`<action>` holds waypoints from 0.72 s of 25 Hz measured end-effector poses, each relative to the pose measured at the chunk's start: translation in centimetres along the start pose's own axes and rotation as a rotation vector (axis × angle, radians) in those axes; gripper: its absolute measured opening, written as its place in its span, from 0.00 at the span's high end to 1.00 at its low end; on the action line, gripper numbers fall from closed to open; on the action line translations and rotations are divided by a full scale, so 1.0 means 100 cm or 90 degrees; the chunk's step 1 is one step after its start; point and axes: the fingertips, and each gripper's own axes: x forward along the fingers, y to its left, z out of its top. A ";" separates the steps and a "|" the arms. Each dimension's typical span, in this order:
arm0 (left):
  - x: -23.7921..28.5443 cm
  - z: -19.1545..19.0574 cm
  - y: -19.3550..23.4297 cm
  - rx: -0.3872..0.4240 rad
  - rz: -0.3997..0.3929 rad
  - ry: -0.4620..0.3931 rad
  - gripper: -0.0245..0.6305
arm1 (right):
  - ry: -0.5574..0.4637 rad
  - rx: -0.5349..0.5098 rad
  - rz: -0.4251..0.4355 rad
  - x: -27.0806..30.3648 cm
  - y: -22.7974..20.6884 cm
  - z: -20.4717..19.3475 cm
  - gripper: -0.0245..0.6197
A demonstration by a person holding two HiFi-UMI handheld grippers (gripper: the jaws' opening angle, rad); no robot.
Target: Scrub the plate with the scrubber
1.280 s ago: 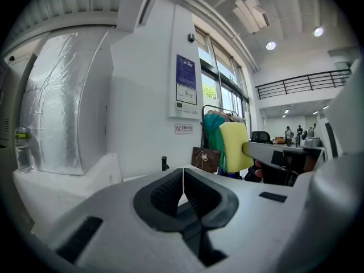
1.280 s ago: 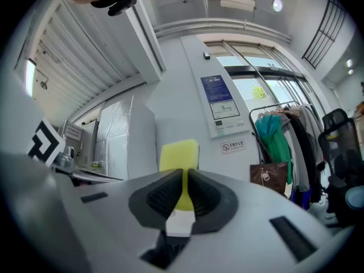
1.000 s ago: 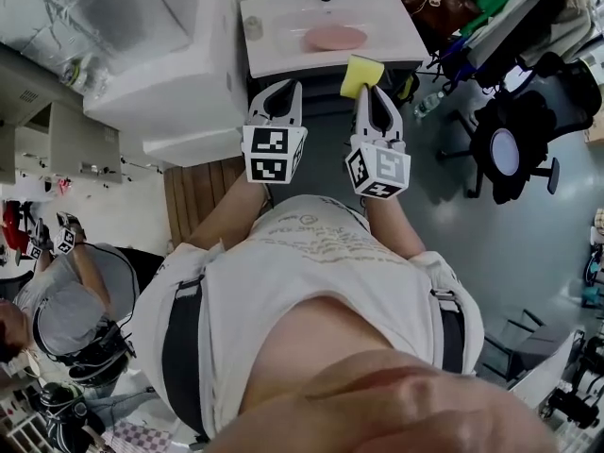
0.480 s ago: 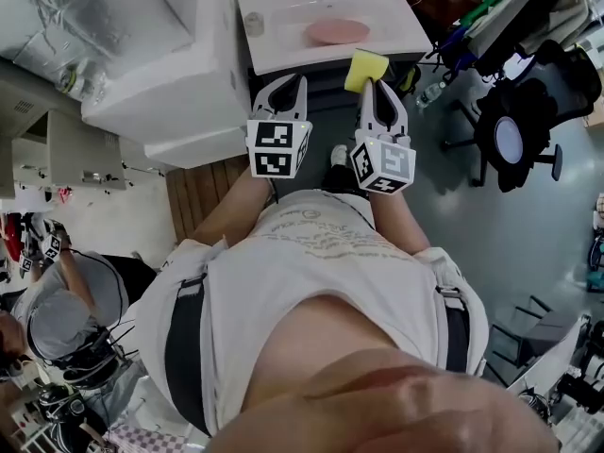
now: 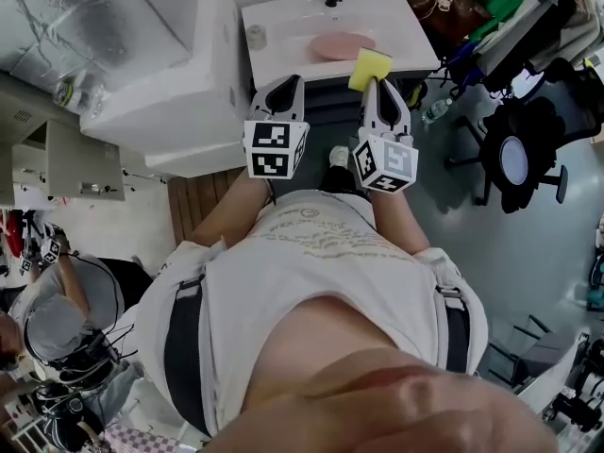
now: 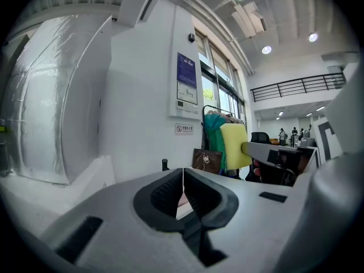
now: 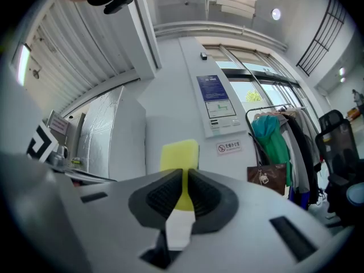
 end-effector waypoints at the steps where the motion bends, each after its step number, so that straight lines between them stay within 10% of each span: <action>1: 0.008 0.001 0.003 -0.003 0.000 0.001 0.93 | 0.001 0.000 0.002 0.008 -0.003 -0.001 0.90; 18: 0.182 -0.001 0.043 -0.023 0.018 0.062 0.93 | 0.062 0.041 0.025 0.174 -0.086 -0.044 0.90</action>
